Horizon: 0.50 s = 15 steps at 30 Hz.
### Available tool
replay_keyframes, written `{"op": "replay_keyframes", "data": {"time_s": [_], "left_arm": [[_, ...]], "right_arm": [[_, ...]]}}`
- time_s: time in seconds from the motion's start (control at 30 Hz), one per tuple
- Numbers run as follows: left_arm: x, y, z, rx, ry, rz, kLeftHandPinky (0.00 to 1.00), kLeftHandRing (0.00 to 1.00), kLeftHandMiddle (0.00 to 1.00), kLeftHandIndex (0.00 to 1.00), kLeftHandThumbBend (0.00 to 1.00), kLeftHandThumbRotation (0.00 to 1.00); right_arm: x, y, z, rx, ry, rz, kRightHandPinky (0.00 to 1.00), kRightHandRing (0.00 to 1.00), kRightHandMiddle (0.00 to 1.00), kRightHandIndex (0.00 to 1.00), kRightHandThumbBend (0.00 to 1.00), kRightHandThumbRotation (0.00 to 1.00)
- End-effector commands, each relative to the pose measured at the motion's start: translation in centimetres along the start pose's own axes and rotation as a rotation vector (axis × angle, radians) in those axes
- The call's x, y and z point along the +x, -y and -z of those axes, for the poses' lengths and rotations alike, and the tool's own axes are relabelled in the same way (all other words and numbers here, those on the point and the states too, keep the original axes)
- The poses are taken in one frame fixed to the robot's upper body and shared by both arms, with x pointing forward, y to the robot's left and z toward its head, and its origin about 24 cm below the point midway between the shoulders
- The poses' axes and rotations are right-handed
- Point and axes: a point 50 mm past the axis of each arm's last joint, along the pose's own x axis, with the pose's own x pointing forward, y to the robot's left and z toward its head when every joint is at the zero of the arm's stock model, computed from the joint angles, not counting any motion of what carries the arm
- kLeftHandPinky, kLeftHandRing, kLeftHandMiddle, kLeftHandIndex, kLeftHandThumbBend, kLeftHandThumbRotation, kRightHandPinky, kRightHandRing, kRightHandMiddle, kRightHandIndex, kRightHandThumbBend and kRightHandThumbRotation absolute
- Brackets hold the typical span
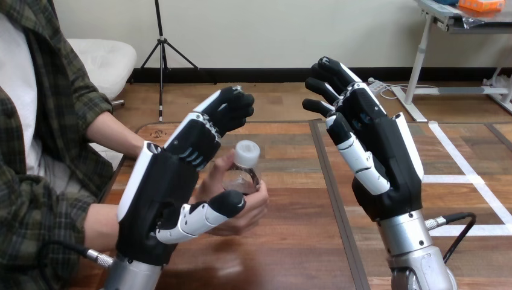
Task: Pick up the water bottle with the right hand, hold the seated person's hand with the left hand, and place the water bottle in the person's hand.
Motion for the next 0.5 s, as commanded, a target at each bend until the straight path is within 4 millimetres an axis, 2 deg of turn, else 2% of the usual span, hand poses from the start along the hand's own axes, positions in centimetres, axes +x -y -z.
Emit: {"op": "replay_keyframes", "data": {"time_s": [0.0, 0.23, 0.47], "left_arm": [[0.57, -0.23, -0.4, 0.022, 0.06, -0.014, 0.79, 0.84, 0.85, 0.87, 0.84, 0.59], [0.61, -0.04, -0.52, 0.016, 0.107, -0.027, 0.73, 0.83, 0.85, 0.86, 0.78, 0.57], [0.64, 0.17, -0.69, 0.0, 0.143, -0.04, 0.69, 0.82, 0.84, 0.86, 0.77, 0.53]], "right_arm": [[0.93, 0.19, -1.39, -0.016, 0.078, -0.011, 0.8, 0.87, 0.89, 0.86, 0.54, 0.58], [0.76, 0.16, -1.48, -0.011, 0.077, -0.001, 0.79, 0.86, 0.88, 0.86, 0.57, 0.59], [0.44, 0.01, -1.59, -0.007, 0.076, 0.005, 0.78, 0.86, 0.88, 0.85, 0.57, 0.58]]}}
